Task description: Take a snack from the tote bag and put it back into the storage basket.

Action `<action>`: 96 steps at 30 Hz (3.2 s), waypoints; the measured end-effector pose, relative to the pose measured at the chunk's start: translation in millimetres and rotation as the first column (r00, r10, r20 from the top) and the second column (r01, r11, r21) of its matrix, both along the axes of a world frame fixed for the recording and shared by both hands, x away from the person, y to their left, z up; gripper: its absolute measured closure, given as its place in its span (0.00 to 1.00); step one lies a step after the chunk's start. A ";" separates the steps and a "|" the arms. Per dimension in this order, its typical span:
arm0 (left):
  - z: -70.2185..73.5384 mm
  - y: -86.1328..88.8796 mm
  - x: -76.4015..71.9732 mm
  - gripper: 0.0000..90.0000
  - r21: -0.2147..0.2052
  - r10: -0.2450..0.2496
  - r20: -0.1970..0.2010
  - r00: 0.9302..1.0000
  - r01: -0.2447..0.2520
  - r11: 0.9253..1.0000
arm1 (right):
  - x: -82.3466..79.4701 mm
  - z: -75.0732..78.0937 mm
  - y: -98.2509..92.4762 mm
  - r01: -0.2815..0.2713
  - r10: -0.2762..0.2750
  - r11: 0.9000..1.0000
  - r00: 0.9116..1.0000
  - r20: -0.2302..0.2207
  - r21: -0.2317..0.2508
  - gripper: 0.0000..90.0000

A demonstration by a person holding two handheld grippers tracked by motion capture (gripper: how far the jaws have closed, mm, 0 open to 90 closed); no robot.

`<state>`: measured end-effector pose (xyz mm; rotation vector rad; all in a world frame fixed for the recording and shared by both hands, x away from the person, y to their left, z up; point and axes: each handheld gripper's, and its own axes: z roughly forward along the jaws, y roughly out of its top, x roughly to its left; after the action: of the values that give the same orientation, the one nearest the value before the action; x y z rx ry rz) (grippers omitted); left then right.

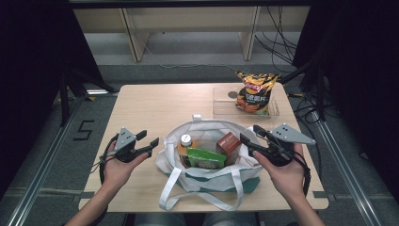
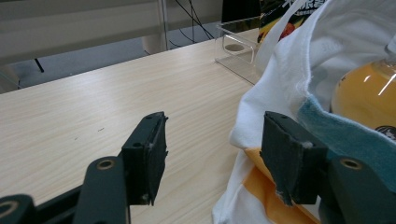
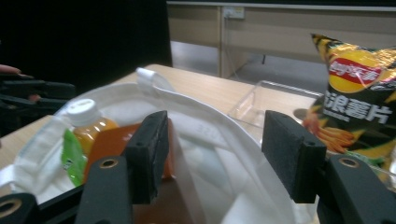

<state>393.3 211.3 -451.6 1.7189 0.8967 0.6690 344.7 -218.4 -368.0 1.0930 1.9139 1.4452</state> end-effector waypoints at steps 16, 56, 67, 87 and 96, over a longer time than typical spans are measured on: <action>0.6 -1.4 0.8 0.45 0.001 0.000 -0.007 1.000 0.000 1.000 | -7.0 -4.4 27.3 -0.078 0.078 0.997 0.997 0.010 0.006 0.34; 0.2 -1.1 1.2 0.45 0.008 0.000 -0.007 1.000 0.000 1.000 | 2.8 -36.1 41.6 -0.112 0.111 0.992 0.993 -0.028 -0.060 0.37; -0.4 -1.8 1.1 0.45 0.011 0.000 -0.010 1.000 0.000 1.000 | 4.8 -33.6 36.2 -0.110 0.109 0.992 0.994 -0.011 -0.068 0.42; 0.3 -1.1 0.9 0.45 0.009 0.003 -0.007 1.000 -0.003 1.000 | 2.6 -15.1 25.9 -0.089 0.090 0.996 0.995 0.037 -0.031 0.43; -0.3 -1.6 0.9 0.45 0.010 0.003 -0.012 1.000 -0.003 1.000 | 0.7 -6.1 22.9 -0.083 0.084 0.996 0.995 0.053 -0.022 0.43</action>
<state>394.2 209.6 -451.9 1.7321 0.9055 0.6668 345.4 -195.5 -374.1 0.9660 1.9522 1.4818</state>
